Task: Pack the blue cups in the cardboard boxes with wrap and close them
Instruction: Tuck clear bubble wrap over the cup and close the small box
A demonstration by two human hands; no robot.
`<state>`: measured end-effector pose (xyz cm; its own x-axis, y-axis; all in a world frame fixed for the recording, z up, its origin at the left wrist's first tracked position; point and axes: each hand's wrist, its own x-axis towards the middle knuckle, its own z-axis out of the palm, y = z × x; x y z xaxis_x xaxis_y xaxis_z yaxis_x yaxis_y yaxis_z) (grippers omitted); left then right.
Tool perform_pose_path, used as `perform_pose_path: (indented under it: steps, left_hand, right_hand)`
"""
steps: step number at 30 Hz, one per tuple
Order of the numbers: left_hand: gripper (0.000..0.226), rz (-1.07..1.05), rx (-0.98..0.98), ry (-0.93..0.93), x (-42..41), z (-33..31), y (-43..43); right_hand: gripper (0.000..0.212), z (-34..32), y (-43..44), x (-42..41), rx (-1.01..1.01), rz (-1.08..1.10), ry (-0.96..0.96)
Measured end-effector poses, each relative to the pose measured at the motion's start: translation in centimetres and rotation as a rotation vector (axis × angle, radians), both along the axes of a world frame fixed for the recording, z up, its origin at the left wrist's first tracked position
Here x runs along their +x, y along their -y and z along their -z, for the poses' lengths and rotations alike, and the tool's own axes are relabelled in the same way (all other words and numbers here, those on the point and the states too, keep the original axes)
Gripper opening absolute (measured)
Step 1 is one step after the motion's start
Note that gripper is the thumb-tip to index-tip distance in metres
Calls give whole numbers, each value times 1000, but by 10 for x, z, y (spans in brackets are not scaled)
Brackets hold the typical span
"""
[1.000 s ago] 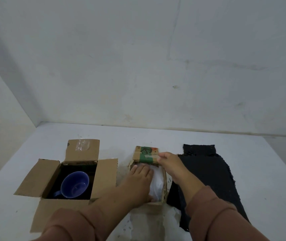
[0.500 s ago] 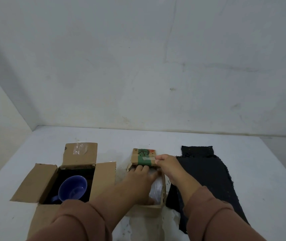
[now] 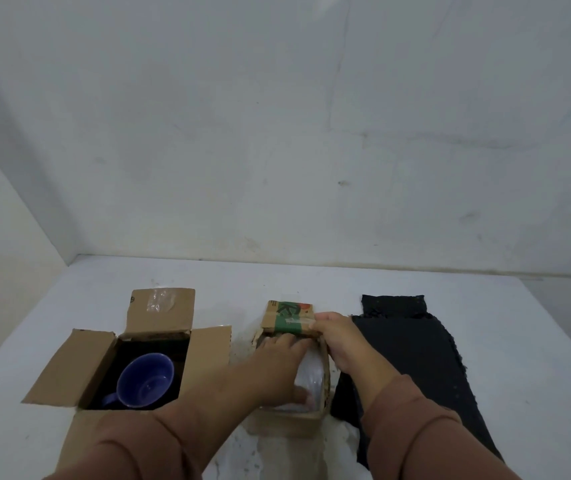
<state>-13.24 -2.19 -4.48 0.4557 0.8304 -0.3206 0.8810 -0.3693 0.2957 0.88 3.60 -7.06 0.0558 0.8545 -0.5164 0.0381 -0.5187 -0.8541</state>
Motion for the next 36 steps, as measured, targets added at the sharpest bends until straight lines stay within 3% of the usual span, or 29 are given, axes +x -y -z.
perform_pose_path:
  steps: [2,4,6,8,10,12,15,18,21,24,26,28,30,32,36]
  left_hand:
    - [74,-84,-21,121,-9,-5,2]
    - [52,-175,90,212,-19,-7,6]
    - [41,-273,196,297,-28,-10,11]
    - [37,-403,183,404,-34,-13,14]
    - [28,-557,65,550,-38,-16,16]
    - [16,-715,-172,825,-39,-22,20]
    - [23,-946,-395,1215,-36,-31,23]
    - [38,-1091,-475,1302,-40,-28,20]
    - [50,-1077,-576,1347,-46,-27,20]
    - [35,-1015,-580,1360,-47,-30,24]
    - [18,-959,-493,1180,-39,-30,30]
    - [6,-871,-299,869,-32,-31,37]
    - [13,-774,-134,618,-24,-29,41]
    - [25,-764,-75,487,-17,-26,43]
    - [51,-829,-133,605,-12,-15,47]
  right_hand:
    - [28,0,1,-1,-16,9,-61]
    - [32,-1,3,-3,1,10,-83]
    - [36,-4,3,-3,56,24,-66]
    - [38,-9,4,-1,124,55,-24]
    - [24,-15,6,2,194,79,29]
    - [10,-22,11,7,255,84,76]
    - [15,-31,22,16,333,50,91]
    - [15,-35,35,23,345,-65,123]
    - [13,-33,49,26,305,-106,146]
    - [18,-29,64,24,343,-121,162]
    - [25,-26,72,22,369,-133,247]
    - [25,-21,78,20,362,-140,320]
    - [21,-19,81,19,346,-114,364]
    - [20,-17,82,17,342,-105,414]
    - [27,-16,88,15,342,-146,518]
